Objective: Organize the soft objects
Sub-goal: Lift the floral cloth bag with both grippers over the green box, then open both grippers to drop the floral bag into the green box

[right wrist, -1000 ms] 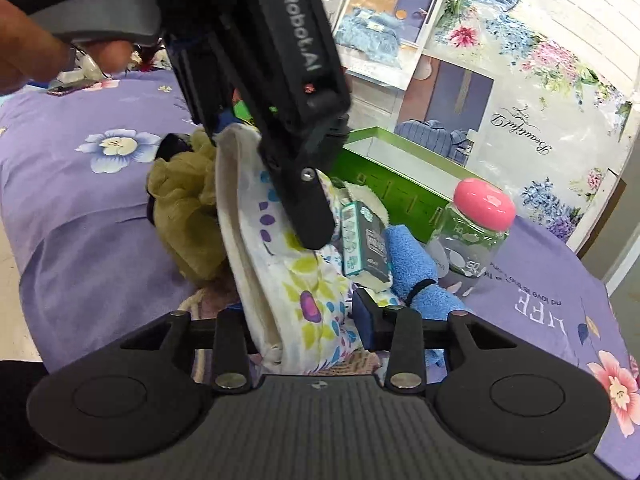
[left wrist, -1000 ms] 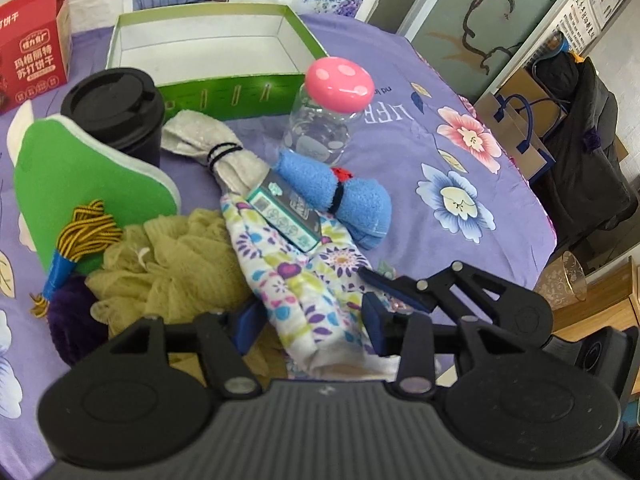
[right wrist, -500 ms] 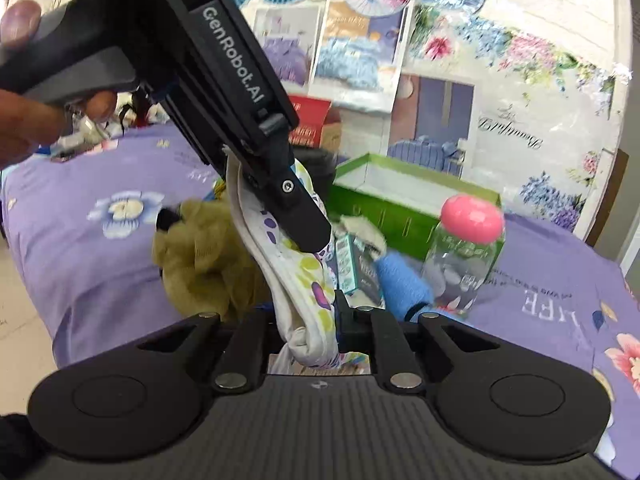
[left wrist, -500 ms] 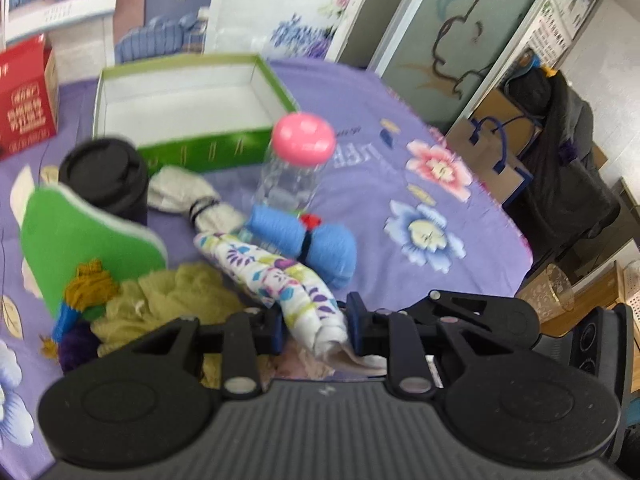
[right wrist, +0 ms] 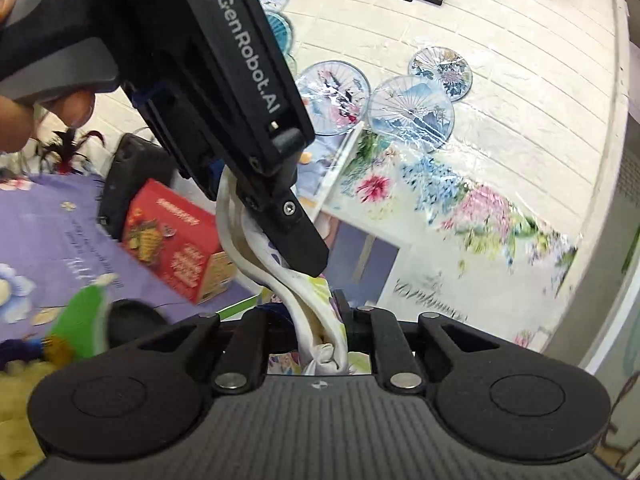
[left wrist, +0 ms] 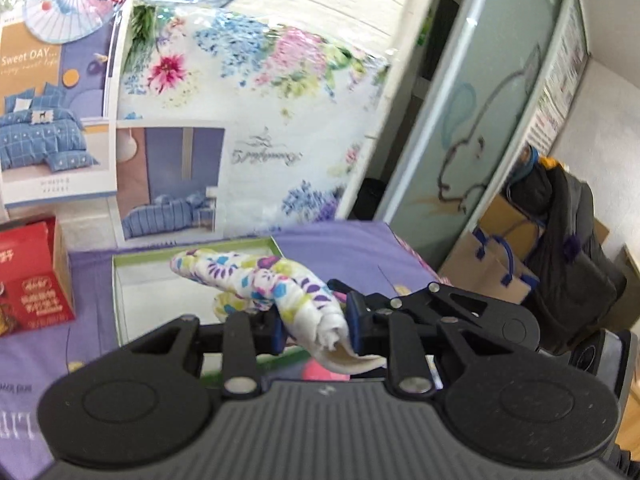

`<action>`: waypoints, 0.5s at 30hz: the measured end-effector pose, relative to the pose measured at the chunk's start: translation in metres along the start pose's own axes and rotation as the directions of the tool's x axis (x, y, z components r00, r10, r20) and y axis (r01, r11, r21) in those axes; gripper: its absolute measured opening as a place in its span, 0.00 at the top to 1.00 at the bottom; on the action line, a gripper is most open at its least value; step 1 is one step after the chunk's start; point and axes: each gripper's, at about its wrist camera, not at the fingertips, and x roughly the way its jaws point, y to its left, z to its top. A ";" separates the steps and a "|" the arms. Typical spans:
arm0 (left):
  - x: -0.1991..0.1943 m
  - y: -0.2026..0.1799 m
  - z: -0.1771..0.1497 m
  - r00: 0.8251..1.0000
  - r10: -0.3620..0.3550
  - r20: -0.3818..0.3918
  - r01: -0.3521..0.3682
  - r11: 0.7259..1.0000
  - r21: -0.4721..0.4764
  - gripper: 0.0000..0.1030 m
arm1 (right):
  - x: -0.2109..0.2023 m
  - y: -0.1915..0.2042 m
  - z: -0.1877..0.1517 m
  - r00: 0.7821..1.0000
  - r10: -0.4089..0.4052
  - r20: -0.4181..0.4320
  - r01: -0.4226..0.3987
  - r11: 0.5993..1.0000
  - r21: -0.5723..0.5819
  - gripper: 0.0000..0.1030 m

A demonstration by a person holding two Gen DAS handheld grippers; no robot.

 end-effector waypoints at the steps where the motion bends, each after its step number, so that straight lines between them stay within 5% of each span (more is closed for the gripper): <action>1: 0.012 0.010 0.010 1.000 0.001 -0.006 -0.001 1.000 -0.010 0.78 | 0.017 -0.007 0.000 1.000 0.006 -0.010 -0.006 1.000 -0.009 1.00; 4: 0.048 0.040 0.027 0.999 0.040 -0.011 -0.040 0.999 -0.009 0.69 | 0.064 -0.015 -0.008 0.999 0.014 -0.050 -0.017 0.998 -0.065 1.00; 5: 0.060 0.051 0.029 0.997 0.073 -0.023 -0.073 0.997 -0.020 0.57 | 0.079 -0.018 -0.010 0.996 0.046 -0.081 -0.051 0.997 -0.065 0.98; 6: 0.070 0.062 0.031 0.993 0.109 -0.039 -0.110 0.994 -0.026 0.31 | 0.091 -0.020 -0.014 0.991 0.067 -0.117 -0.074 0.996 -0.058 0.97; 10: 0.090 0.101 0.023 0.963 0.257 -0.078 -0.262 0.963 -0.060 0.32 | 0.108 -0.023 -0.026 0.963 0.178 -0.204 -0.180 0.984 0.010 0.94; 15: 0.085 0.133 0.019 0.959 0.271 -0.085 -0.281 0.949 -0.145 0.32 | 0.111 -0.020 -0.028 0.964 0.199 -0.178 -0.193 0.980 0.049 0.92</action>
